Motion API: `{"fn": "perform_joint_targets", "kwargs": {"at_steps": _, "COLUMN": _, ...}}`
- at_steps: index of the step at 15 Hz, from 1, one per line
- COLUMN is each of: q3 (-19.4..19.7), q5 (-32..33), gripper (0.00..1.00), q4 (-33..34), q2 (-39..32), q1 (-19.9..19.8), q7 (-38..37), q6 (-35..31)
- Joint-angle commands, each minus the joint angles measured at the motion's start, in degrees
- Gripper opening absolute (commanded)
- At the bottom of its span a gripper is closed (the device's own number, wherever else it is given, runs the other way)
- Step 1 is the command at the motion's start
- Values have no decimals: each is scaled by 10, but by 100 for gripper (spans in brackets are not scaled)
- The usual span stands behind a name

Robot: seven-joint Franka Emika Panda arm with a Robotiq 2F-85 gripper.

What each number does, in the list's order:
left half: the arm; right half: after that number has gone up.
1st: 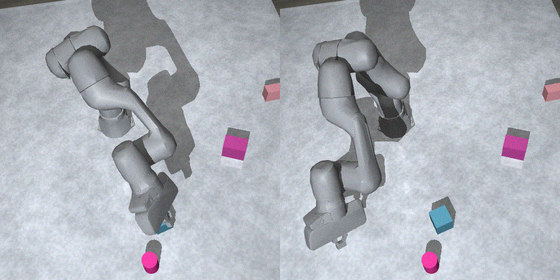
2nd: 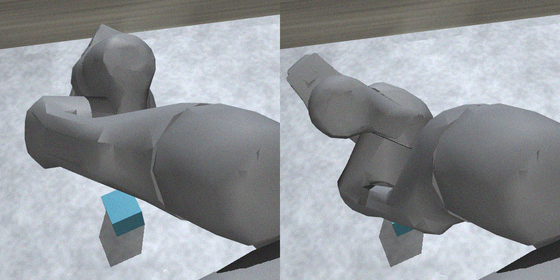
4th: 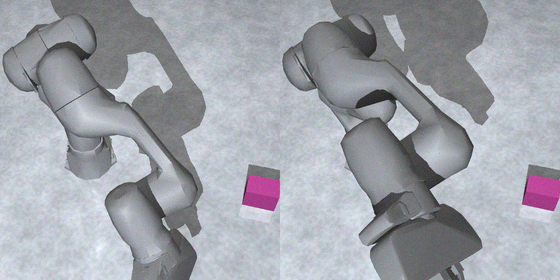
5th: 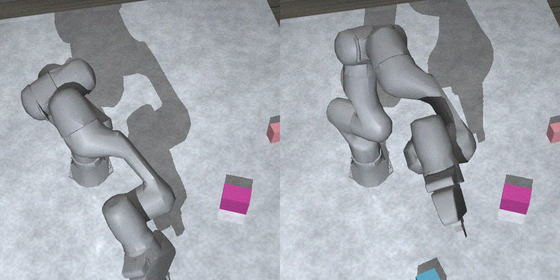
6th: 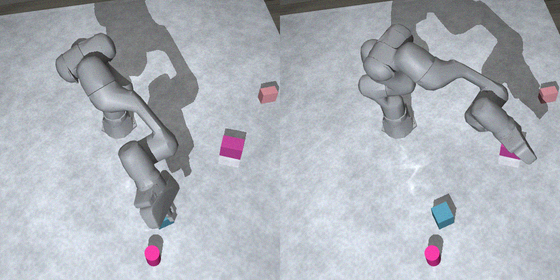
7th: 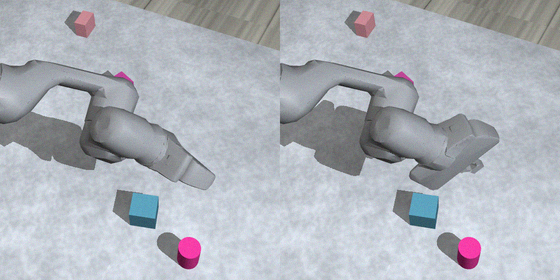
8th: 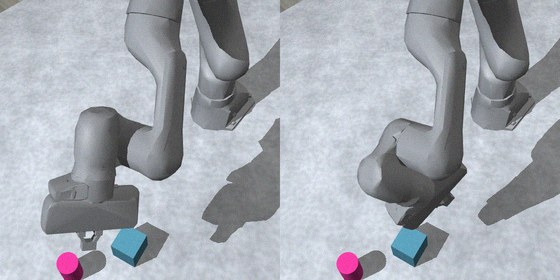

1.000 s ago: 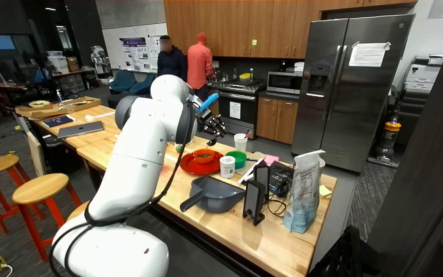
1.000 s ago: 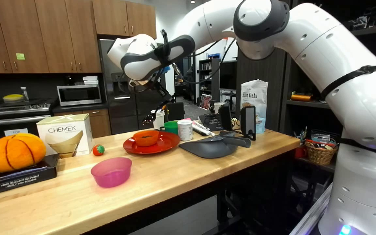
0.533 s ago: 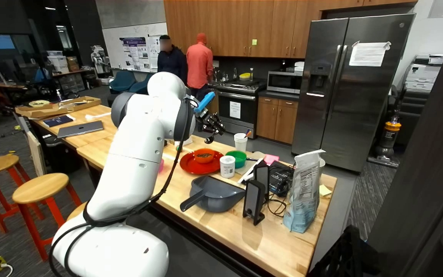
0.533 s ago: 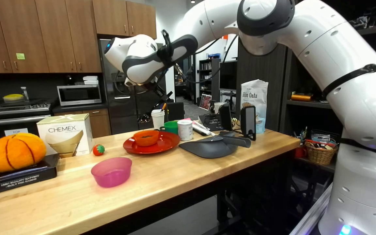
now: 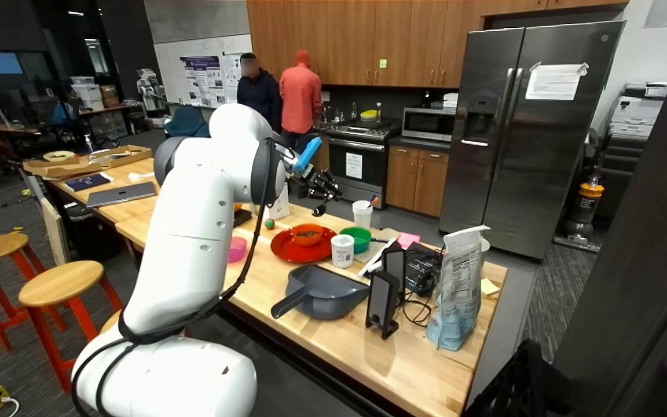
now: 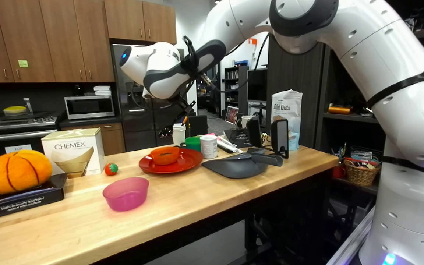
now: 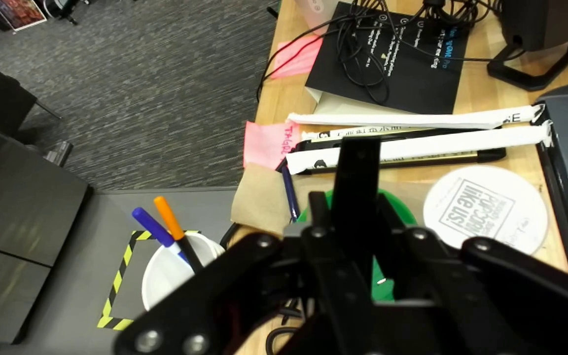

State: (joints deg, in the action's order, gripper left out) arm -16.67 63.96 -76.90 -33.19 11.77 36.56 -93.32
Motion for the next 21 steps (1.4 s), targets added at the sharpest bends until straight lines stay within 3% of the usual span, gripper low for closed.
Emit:
{"fn": "perform_joint_targets", "kwargs": {"at_steps": 1, "q3": 33, "q5": 2, "gripper": 6, "q4": -44, "q2": 33, "q1": 18, "q7": -11, "q6": -24}}
{"fn": "perform_joint_targets", "kwargs": {"at_steps": 8, "q3": 62, "q5": 59, "gripper": 6, "q4": -67, "q2": 36, "q1": 48, "q7": -37, "q6": -14}}
{"fn": "perform_joint_targets", "kwargs": {"at_steps": 16, "q3": 69, "q5": 145, "gripper": 6, "q4": -91, "q2": 34, "q1": 66, "q7": -89, "q6": -4}}
{"fn": "perform_joint_targets", "kwargs": {"at_steps": 21, "q3": 62, "q5": 147, "gripper": 6, "q4": -96, "q2": 36, "q1": 64, "q7": -100, "q6": -1}}
